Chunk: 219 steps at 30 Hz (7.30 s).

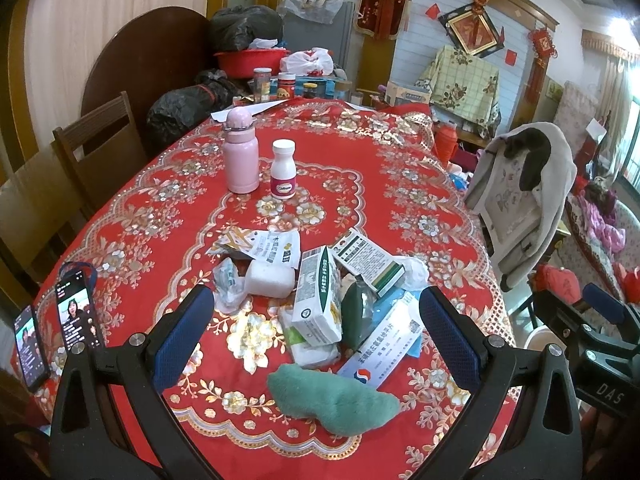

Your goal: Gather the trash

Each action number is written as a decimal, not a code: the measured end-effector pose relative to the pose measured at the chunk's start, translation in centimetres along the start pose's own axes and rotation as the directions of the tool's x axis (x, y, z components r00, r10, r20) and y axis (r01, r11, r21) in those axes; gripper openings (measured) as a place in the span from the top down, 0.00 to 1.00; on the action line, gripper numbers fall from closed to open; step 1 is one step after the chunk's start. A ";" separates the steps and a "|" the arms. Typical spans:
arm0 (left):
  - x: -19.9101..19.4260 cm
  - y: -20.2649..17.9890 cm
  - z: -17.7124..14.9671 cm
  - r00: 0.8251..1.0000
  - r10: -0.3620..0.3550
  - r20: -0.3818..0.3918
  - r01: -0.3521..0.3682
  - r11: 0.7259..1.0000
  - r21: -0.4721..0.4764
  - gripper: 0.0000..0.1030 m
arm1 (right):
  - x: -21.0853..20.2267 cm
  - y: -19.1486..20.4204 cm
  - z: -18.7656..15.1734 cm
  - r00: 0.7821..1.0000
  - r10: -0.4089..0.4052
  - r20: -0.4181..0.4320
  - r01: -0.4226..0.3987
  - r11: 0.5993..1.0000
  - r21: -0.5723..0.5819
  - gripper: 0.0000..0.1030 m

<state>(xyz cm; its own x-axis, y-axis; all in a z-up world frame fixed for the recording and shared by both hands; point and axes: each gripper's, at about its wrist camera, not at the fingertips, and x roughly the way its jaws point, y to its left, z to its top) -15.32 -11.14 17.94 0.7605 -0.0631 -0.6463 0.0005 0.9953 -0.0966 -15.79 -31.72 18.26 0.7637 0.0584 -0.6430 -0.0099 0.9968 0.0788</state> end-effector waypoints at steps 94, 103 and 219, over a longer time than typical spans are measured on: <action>9.7 2.5 -7.5 0.734 -0.349 -0.582 0.585 0.761 0.281 0.60 | 13.3 2.1 -4.6 0.869 0.111 -0.482 -0.084 0.993 0.077 0.02; 9.7 8.6 -5.5 0.813 -0.285 -0.507 0.381 0.920 0.093 0.60 | 15.2 6.2 -3.8 0.894 0.022 -0.448 -0.021 1.000 0.008 0.13; 10.0 -31.3 -9.0 0.666 -0.473 -0.577 0.635 0.766 0.104 0.41 | 2.9 -31.3 -14.7 0.838 -0.105 -0.536 0.316 0.893 0.319 0.41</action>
<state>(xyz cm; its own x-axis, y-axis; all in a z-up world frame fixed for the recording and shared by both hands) -13.57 -43.55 7.74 0.1314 -0.5551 -0.8213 0.5507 0.7298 -0.4051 -22.70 -61.96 2.73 0.2945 -0.0268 -0.9553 0.4387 0.8919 0.1102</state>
